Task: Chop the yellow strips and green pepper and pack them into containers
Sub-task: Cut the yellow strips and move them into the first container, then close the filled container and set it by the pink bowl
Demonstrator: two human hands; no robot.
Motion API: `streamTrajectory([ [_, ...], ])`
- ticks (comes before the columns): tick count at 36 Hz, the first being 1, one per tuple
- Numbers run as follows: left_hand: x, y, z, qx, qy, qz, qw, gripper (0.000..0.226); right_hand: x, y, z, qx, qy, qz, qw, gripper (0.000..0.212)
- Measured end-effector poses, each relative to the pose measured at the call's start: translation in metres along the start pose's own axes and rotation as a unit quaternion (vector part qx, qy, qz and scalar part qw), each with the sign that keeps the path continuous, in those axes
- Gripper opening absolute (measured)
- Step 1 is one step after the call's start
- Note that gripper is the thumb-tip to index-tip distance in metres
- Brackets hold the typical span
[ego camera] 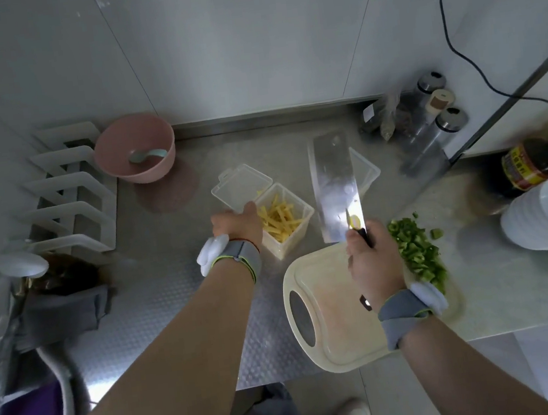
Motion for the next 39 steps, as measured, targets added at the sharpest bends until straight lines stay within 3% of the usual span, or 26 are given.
streamTrajectory([
  [3, 0.004, -0.005, 0.002, -0.016, 0.025, 0.040, 0.999, 0.041, -0.019, 0.007, -0.021, 0.036, -0.015, 0.000, 0.999, 0.019],
  [8, 0.008, -0.013, 0.004, -0.027, 0.033, 0.040, 0.998, 0.036, -0.038, 0.016, -0.040, 0.055, -0.017, -0.010, 0.998, 0.023],
  [10, 0.006, -0.012, 0.003, -0.036, 0.056, 0.002, 0.998, 0.034, -0.036, 0.017, -0.039, 0.051, -0.003, -0.004, 0.999, 0.024],
  [13, 0.004, -0.007, 0.000, -0.005, 0.114, -0.064, 0.991, 0.024, -0.033, 0.019, -0.036, 0.041, 0.024, 0.003, 0.999, 0.017],
  [16, 0.002, -0.007, -0.003, 0.030, 0.088, -0.055, 0.994, 0.021, -0.031, 0.018, -0.038, 0.041, 0.034, 0.013, 0.999, 0.024],
  [24, -0.008, -0.006, -0.007, 0.086, 0.042, -0.066, 0.993, 0.017, -0.053, 0.024, -0.075, 0.127, 0.022, 0.046, 0.991, 0.015],
  [32, -0.010, -0.001, -0.015, 0.123, 0.072, -0.071, 0.987, 0.009, -0.051, 0.024, -0.095, 0.096, 0.190, 0.112, 0.971, 0.016],
  [39, -0.007, 0.014, -0.017, 0.152, 0.004, -0.065, 0.986, 0.029, -0.048, 0.014, -0.110, 0.030, 0.332, 0.062, 0.941, 0.013],
])
Point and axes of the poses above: each hand's wrist, its own y-axis away from the middle knuckle, its own x-axis out of the palm, z = x × y, the point moved 3 cm from there along -y, towards the middle knuckle, and after that the axes turned 5 degrees about x, right-handed, at the moved point
